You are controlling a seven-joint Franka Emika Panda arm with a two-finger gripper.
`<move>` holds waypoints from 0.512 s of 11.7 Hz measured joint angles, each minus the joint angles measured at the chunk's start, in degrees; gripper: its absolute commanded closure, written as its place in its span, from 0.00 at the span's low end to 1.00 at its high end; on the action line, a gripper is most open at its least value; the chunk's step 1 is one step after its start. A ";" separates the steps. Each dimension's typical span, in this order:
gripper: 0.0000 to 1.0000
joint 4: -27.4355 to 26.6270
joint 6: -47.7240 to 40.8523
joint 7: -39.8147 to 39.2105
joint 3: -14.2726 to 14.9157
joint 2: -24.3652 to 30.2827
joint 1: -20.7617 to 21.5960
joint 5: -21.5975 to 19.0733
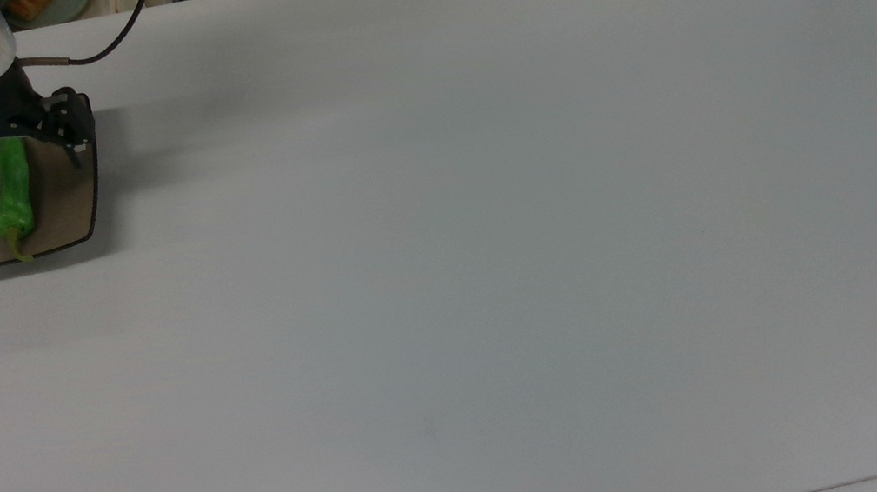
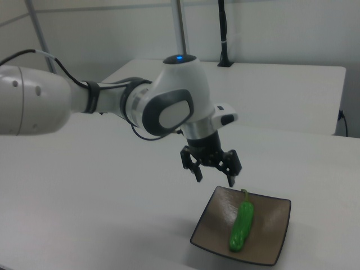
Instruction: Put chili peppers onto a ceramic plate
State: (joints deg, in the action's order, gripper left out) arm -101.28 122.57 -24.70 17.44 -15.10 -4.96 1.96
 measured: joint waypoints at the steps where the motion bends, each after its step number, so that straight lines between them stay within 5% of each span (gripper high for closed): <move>1: 0.00 0.04 -1.92 2.67 -1.33 1.01 0.12 -0.02; 6: 0.00 0.62 -10.32 14.43 -10.00 7.55 0.90 -0.05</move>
State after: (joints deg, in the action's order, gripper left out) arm -100.66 112.25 -10.27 7.44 -7.54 -4.06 1.90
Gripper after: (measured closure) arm 0.000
